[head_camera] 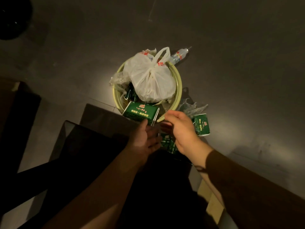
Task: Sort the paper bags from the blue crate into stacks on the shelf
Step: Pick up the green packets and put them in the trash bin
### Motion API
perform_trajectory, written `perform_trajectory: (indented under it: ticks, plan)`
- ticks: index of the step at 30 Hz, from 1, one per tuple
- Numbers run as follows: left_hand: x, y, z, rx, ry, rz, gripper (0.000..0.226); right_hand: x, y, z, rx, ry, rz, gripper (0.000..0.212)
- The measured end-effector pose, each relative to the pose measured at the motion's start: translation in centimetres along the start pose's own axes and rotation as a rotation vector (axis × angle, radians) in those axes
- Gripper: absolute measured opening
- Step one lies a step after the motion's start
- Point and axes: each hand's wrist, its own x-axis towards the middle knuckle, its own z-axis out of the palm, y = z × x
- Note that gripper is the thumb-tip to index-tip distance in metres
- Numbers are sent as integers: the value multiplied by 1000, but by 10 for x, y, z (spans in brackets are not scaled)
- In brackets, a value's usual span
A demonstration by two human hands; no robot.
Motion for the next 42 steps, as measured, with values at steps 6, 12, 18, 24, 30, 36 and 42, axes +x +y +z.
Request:
perform_trajectory:
  ticks: [6, 12, 18, 24, 30, 36, 42]
  plan:
    - [7, -20, 18, 145, 92, -65, 35, -4, 10, -50, -182, 11, 15, 8]
    - [41, -66, 28, 345, 66, -175, 37, 22, 19, -108, -410, 28, 64, 12]
    - [107, -82, 22, 480, 79, -279, 45, 72, 32, -151, -851, 66, -87, 13]
    - [189, -95, 20, 706, 92, -190, 41, 148, 66, -177, -1088, 159, -124, 28]
    - [252, -118, 22, 739, 185, 27, 82, 215, 111, -191, -980, 358, -26, 48]
    - [299, -142, 42, 756, 455, 311, 130, 258, 145, -171, -1108, 503, 33, 79]
    - [317, -155, 46, 973, 539, 301, 139, 270, 158, -176, -793, 470, 109, 68]
